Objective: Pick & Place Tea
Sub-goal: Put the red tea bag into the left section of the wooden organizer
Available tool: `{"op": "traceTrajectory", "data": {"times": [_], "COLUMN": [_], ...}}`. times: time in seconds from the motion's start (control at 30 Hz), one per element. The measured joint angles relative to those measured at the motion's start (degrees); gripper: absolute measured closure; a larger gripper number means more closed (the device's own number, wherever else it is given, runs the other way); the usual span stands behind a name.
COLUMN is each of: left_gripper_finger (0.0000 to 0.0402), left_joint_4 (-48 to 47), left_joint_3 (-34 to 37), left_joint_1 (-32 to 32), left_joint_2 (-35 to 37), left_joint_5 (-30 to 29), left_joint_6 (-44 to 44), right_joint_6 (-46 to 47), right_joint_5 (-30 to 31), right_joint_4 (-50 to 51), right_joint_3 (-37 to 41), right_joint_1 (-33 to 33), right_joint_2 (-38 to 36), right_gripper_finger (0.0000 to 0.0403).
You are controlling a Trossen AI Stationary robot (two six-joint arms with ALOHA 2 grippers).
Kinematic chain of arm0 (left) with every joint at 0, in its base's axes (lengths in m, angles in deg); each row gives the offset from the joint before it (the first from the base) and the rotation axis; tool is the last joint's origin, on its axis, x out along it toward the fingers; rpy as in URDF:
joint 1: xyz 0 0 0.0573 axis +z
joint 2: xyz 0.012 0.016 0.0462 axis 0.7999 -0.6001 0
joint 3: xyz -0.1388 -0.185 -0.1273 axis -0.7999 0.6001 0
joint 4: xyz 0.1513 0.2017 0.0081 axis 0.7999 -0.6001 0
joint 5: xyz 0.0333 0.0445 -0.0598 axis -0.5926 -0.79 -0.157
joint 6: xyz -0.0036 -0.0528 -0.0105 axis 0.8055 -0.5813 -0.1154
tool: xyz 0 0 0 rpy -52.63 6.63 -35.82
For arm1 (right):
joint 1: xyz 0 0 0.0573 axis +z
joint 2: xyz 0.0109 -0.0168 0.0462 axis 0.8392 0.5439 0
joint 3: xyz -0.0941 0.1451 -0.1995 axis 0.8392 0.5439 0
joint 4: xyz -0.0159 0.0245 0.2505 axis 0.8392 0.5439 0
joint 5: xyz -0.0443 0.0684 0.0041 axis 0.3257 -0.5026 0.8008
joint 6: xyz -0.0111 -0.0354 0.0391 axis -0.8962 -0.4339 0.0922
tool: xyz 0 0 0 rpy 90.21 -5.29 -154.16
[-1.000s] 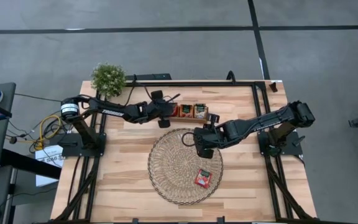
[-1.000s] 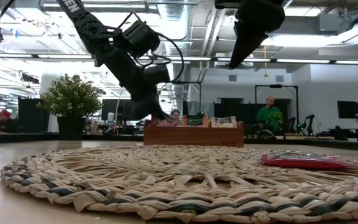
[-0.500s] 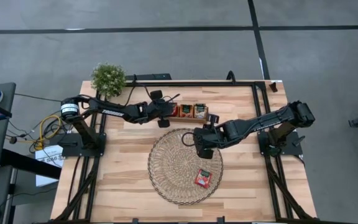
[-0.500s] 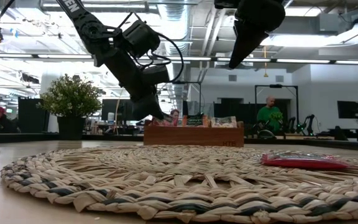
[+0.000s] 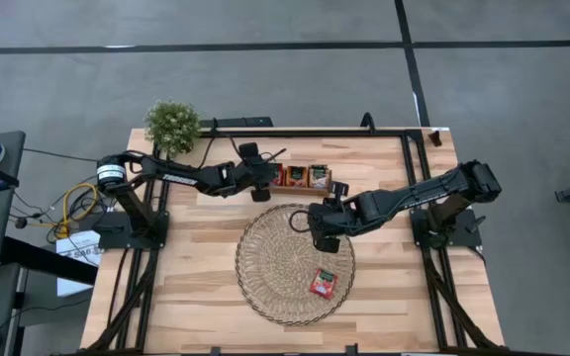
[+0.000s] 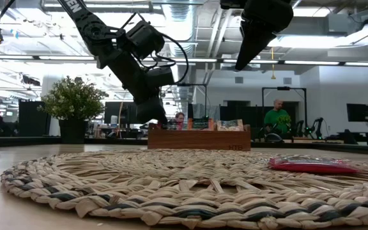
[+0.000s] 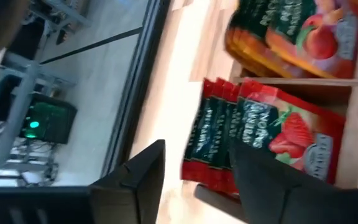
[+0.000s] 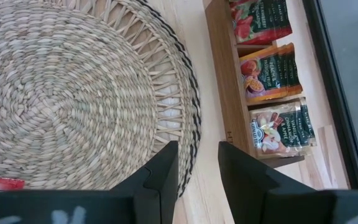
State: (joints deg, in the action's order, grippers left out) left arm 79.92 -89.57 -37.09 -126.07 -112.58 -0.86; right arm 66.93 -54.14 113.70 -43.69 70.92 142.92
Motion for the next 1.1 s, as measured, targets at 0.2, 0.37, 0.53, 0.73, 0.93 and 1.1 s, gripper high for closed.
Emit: {"op": "traceTrajectory", "data": {"times": [0.2,0.37,0.53,0.73,0.93,1.1], "left_gripper_finger": [0.0220,0.0220,0.0220,0.0220,0.0220,0.0220], "left_joint_4": [3.1,1.4,-8.4,-25.4,-39.4,-45.9], "left_joint_3": [0.0,-2.0,-3.5,-3.8,-3.8,-2.8], "left_joint_1": [-0.3,-2.5,-6.8,-13.5,-18.0,-22.4], "left_joint_2": [0.4,4.6,13.1,24.7,32.1,32.8], "left_joint_5": [-8.7,-16.4,-16.4,-7.2,6.1,7.0], "left_joint_6": [2.1,4.8,-5.5,-27.6,-50.0,-63.4], "right_joint_6": [0.0,0.0,-0.5,-3.7,-6.9,-8.1], "right_joint_5": [0.0,-0.5,-8.7,-18.1,-24.6,-27.2], "right_joint_4": [0.0,0.2,0.7,0.1,-1.3,-3.5], "right_joint_3": [0.0,0.0,-0.1,-0.1,-0.1,0.0], "right_joint_1": [0.0,0.0,0.4,3.1,7.6,11.2], "right_joint_2": [0.0,0.0,0.0,0.0,0.0,0.2], "right_gripper_finger": [0.0296,0.0296,0.0296,0.0296,0.0296,0.0296]}}
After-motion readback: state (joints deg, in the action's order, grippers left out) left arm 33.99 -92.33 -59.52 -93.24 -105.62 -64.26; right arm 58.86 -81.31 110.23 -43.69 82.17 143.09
